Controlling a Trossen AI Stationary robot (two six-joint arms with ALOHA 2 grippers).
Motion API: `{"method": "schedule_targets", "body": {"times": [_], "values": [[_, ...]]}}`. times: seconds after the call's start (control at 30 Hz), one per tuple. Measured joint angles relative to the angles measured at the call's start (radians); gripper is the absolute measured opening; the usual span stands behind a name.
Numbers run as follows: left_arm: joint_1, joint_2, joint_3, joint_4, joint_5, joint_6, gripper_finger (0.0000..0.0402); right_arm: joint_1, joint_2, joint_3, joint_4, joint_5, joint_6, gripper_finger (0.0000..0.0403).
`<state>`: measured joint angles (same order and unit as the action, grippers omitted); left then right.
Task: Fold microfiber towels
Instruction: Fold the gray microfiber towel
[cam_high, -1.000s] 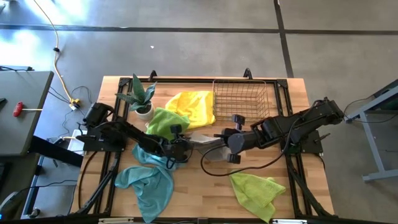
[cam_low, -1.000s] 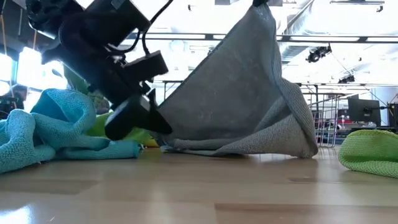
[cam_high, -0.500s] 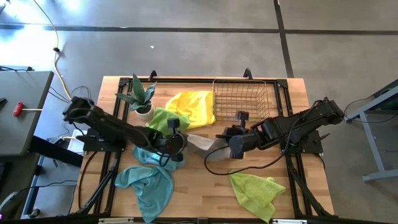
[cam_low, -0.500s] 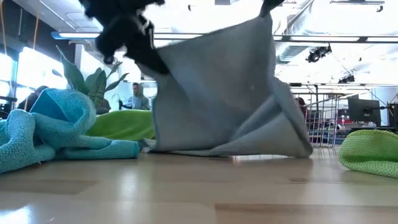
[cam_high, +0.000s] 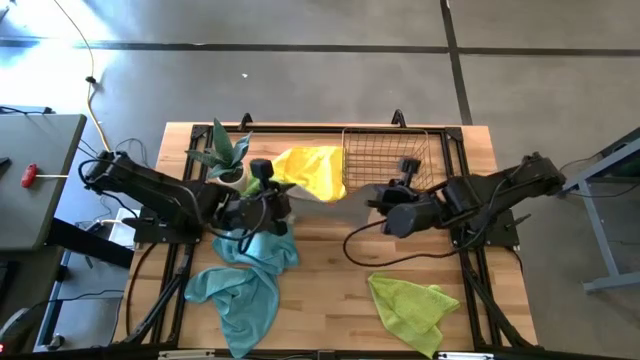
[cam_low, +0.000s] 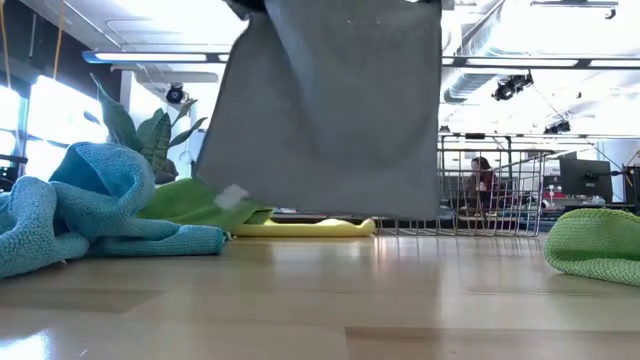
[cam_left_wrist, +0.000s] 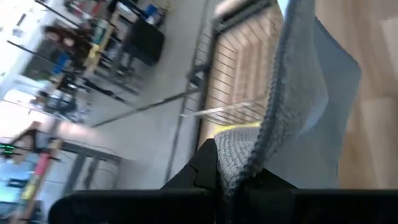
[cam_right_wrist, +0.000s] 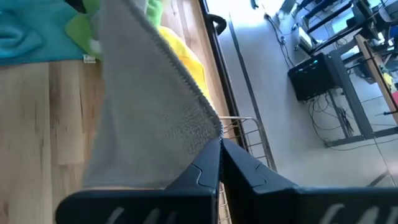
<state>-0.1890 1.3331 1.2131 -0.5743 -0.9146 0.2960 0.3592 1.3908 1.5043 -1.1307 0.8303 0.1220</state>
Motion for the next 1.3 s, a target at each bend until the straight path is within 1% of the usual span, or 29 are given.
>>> {"method": "schedule_targets", "body": {"times": [0.1, 0.17, 0.23, 0.27, 0.33, 0.4, 0.47, 0.6, 0.67, 0.73, 0.87, 0.97, 1.03, 1.13, 1.23, 1.3], "values": [[0.005, 0.000, 0.012, 0.003, -0.015, -0.001, 0.0000, -0.001, -0.020, 0.000, 0.000, 0.000, 0.010, 0.0000], [0.006, 0.001, 0.012, -0.003, 0.014, -0.055, 0.0000, 0.001, -0.025, 0.000, -0.005, -0.017, 0.044, 0.0000], [0.006, 0.005, 0.012, -0.033, 0.101, -0.139, 0.0000, 0.004, -0.025, 0.000, -0.008, -0.102, 0.105, 0.0000], [0.006, 0.014, 0.012, -0.040, 0.163, -0.186, 0.0000, 0.006, -0.024, -0.001, -0.011, -0.175, 0.142, 0.0000], [0.000, 0.033, 0.011, -0.066, 0.325, -0.276, 0.0000, 0.009, -0.019, -0.025, 0.008, -0.314, 0.203, 0.0000], [-0.011, 0.061, 0.012, -0.065, 0.469, -0.343, 0.0000, 0.023, -0.010, -0.079, 0.038, -0.420, 0.243, 0.0000], [-0.030, 0.106, 0.012, -0.063, 0.573, -0.385, 0.0000, 0.042, -0.008, -0.157, 0.110, -0.489, 0.270, 0.0000], [-0.080, 0.230, 0.012, -0.051, 0.681, -0.442, 0.0000, 0.097, -0.007, -0.298, 0.302, -0.621, 0.331, 0.0000], [-0.104, 0.286, 0.012, -0.050, 0.717, -0.467, 0.0000, 0.126, -0.007, -0.341, 0.388, -0.656, 0.351, 0.0000], [-0.122, 0.330, 0.011, -0.051, 0.739, -0.478, 0.0000, 0.150, -0.007, -0.359, 0.401, -0.661, 0.351, 0.0000], [-0.137, 0.375, 0.024, -0.064, 0.728, -0.477, 0.0000, 0.169, -0.008, -0.353, 0.389, -0.615, 0.345, 0.0000], [-0.124, 0.376, 0.050, -0.088, 0.672, -0.444, 0.0000, 0.158, -0.008, -0.328, 0.335, -0.533, 0.306, 0.0000], [-0.109, 0.367, 0.069, -0.125, 0.610, -0.415, 0.0000, 0.144, -0.008, -0.319, 0.291, -0.476, 0.264, 0.0000], [-0.079, 0.343, 0.112, -0.175, 0.486, -0.368, 0.0000, 0.120, -0.008, -0.302, 0.221, -0.384, 0.212, 0.0000], [-0.044, 0.320, 0.140, -0.201, 0.364, -0.289, 0.0000, 0.087, -0.008, -0.290, 0.161, -0.271, 0.157, 0.0000], [-0.020, 0.308, 0.159, -0.201, 0.308, -0.231, 0.0000, 0.065, -0.008, -0.270, 0.115, -0.191, 0.132, 0.0000]]}}
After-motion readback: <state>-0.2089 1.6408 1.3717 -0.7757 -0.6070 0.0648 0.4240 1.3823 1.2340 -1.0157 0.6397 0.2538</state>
